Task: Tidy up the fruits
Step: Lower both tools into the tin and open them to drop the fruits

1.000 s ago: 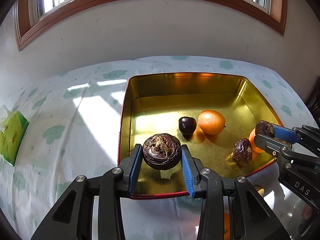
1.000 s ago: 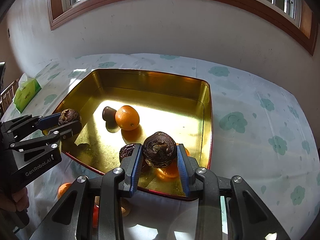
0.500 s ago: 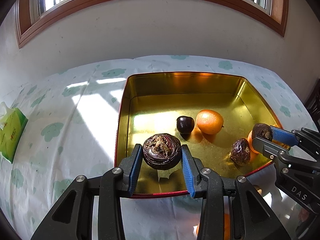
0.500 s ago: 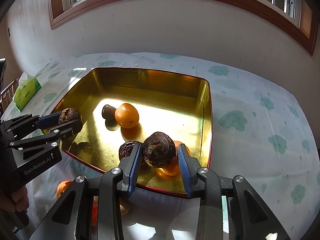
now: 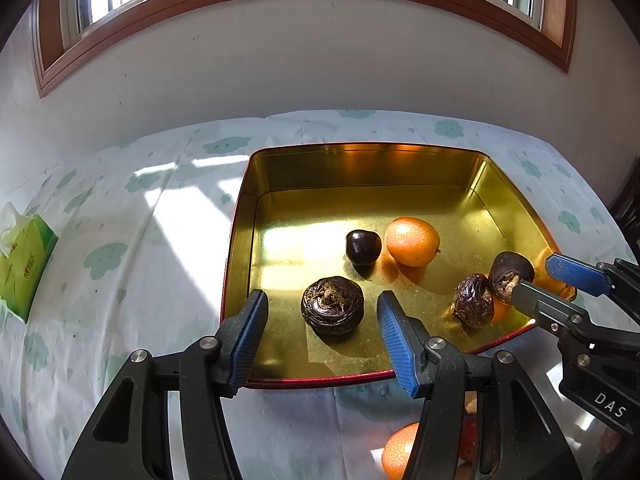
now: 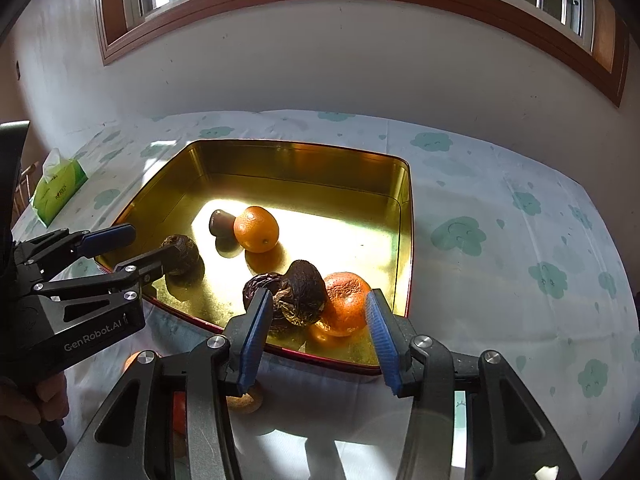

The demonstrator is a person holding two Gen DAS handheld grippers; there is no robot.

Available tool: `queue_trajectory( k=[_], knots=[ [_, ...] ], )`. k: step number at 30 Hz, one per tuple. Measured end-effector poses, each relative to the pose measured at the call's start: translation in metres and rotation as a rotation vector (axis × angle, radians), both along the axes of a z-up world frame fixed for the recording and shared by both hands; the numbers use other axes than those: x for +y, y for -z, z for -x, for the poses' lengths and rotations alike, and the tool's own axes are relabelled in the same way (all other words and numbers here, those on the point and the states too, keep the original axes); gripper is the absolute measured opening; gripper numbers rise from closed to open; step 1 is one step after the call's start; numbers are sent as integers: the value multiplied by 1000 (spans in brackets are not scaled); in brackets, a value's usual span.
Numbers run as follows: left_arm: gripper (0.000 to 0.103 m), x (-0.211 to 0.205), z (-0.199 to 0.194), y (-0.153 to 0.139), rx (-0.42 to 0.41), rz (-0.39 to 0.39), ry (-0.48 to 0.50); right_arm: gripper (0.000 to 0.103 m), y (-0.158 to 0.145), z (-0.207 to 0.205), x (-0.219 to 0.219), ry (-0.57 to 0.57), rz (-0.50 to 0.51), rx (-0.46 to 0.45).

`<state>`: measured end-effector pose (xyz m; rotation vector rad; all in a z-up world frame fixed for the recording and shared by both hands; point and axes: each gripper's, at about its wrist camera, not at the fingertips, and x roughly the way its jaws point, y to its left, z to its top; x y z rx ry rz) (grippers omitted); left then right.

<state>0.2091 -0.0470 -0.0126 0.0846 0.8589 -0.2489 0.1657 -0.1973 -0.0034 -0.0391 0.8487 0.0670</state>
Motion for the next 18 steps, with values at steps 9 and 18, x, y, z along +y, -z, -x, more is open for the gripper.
queue_trajectory(
  k=[9,18],
  knots=[
    [58,5,30,-15,-46,10,1,47,-10,32,-5,13,-9,-26],
    [58,17,76,-13,-48,-4,2,47,6,73,-6,27,-20,10]
  ],
)
